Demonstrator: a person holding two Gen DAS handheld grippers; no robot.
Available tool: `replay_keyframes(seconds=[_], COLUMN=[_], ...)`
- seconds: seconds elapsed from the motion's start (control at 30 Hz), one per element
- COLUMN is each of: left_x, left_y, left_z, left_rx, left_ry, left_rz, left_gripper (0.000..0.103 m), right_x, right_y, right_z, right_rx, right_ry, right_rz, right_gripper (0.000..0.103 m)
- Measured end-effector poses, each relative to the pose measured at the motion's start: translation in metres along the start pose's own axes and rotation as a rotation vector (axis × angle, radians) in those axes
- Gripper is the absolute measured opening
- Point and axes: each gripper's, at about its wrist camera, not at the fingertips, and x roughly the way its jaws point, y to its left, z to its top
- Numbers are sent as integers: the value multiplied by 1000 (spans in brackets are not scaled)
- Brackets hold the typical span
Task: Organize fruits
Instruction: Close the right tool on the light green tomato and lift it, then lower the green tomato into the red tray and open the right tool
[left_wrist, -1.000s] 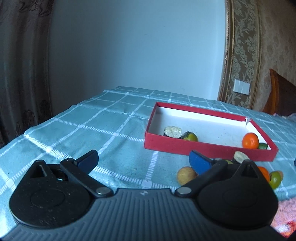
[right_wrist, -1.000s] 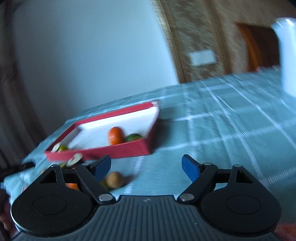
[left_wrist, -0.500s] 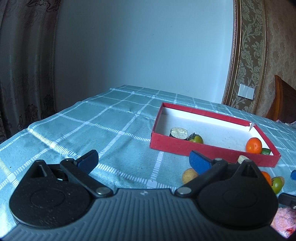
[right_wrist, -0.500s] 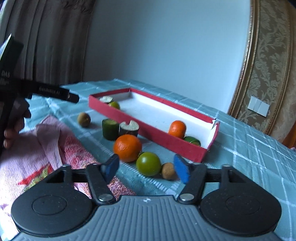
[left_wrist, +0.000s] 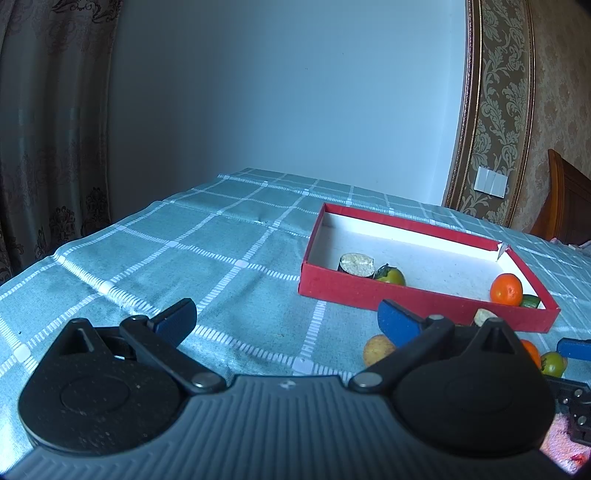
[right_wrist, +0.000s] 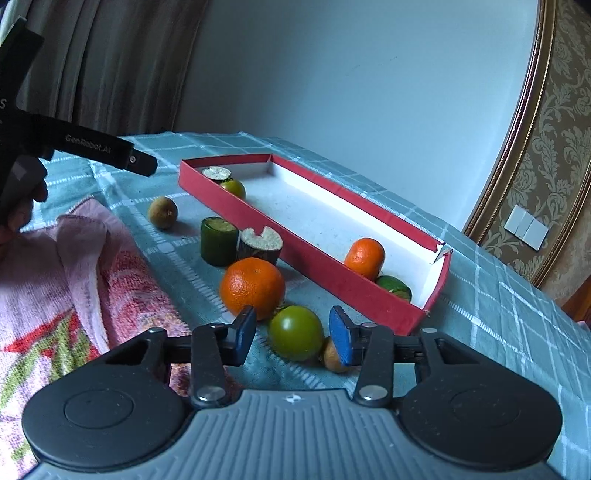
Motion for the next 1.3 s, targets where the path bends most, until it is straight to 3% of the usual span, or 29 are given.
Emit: replay_keyframes(seconds=[0.27,0.53,0.73,0.97,1.1,1.3], left_x=[0,1,1,1,3,4], left_y=[-1,-2,-3,-4,-5,-6], left_z=[0,-1,-1,-2,-2,-1], left_rx=[0,-2,6,12,17,23], left_ry=[2,3,8,13,18,29], left_rz=[1,2,-2,-8,-11,-13], left_gripper=[103,103,103,103,103,103], right_x=[3,-6,-8,32,57,85], right_y=[20,21,-33,-112,-133,-133], right_z=[-3,0,23,31,32,29], right_rx=[-159,-153,91,470,550,556], right_ry=[12,-27,-107,-74,-41,20], right_rz=[-57,-90,-134,-111,-82,-77], right_gripper=[34,33,33,33,33,33])
